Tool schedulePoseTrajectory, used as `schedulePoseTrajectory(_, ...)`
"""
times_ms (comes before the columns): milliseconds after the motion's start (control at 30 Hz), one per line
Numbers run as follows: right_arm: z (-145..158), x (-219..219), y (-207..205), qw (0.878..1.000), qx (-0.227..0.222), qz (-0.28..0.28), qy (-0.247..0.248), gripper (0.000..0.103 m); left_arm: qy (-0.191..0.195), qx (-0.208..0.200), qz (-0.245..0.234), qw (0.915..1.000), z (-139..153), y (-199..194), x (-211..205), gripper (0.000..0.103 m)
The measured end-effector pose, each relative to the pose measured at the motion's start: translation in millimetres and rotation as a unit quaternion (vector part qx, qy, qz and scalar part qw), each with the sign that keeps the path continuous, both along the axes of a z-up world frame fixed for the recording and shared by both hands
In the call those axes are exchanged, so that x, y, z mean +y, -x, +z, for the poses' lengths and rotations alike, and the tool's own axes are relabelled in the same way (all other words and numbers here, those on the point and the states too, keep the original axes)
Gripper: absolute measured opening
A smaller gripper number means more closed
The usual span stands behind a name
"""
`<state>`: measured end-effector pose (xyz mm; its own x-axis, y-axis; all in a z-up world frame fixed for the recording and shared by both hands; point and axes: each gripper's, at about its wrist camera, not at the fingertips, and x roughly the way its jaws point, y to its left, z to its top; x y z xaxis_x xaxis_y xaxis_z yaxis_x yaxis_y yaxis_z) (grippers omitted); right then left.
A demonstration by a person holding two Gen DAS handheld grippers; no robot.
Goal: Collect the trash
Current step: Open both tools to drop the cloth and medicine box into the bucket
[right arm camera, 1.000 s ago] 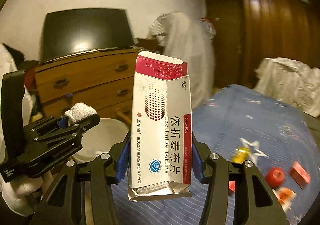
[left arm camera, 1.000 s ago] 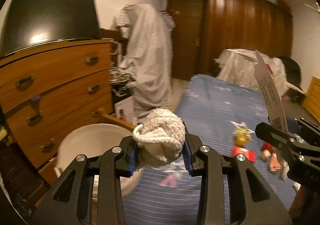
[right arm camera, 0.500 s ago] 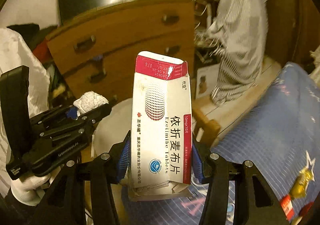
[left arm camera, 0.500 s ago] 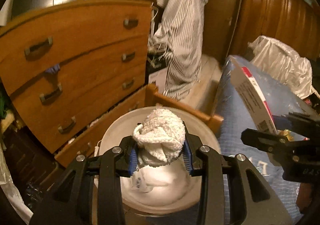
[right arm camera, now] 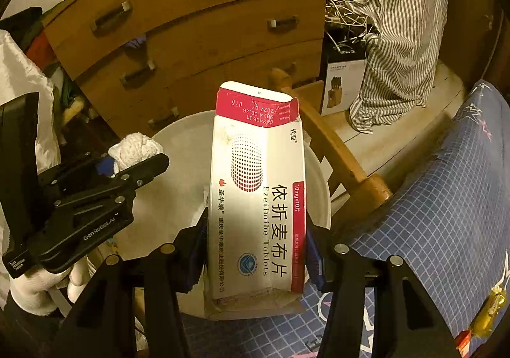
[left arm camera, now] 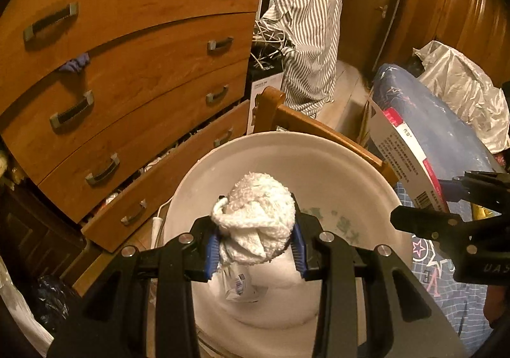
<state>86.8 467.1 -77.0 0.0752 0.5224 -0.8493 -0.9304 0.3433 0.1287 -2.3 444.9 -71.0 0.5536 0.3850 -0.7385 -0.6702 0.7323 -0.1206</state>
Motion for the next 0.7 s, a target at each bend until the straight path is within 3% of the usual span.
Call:
schedulePoseTrajectory(233, 1.2, -4.7, 1.6, 1.0, -0.001, 0.003, -0.005, 0.055, -0.002, -0.002, 0.005, 1.0, 0.9, 0.2, 4.2, 0.038)
schedulePoseTrajectory(300, 2.6, -5.0, 1.9, 1.0, -0.004, 0.001, -0.007, 0.059, -0.002, -0.002, 0.009, 1.0, 1.4, 2.3, 6.4, 0.045)
schedulePoseTrajectory(367, 4.9, -9.4, -0.7, 1.0, -0.001, -0.003, -0.016, 0.073, -0.004, -0.001, 0.013, 0.9999, 1.5, 4.6, 8.9, 0.054)
schedulePoseTrajectory(533, 17.8, -27.9, -8.4, 0.999, 0.007, -0.021, -0.045, 0.073, -0.008, -0.005, 0.018, 0.9998, 5.4, 9.2, 11.0, 0.058)
schedulePoseTrajectory(700, 38.3, -76.3, -11.3, 0.995, 0.011, -0.033, -0.096, 0.073, -0.01, -0.017, 0.005, 0.9998, 14.0, 6.2, -3.9, 0.058)
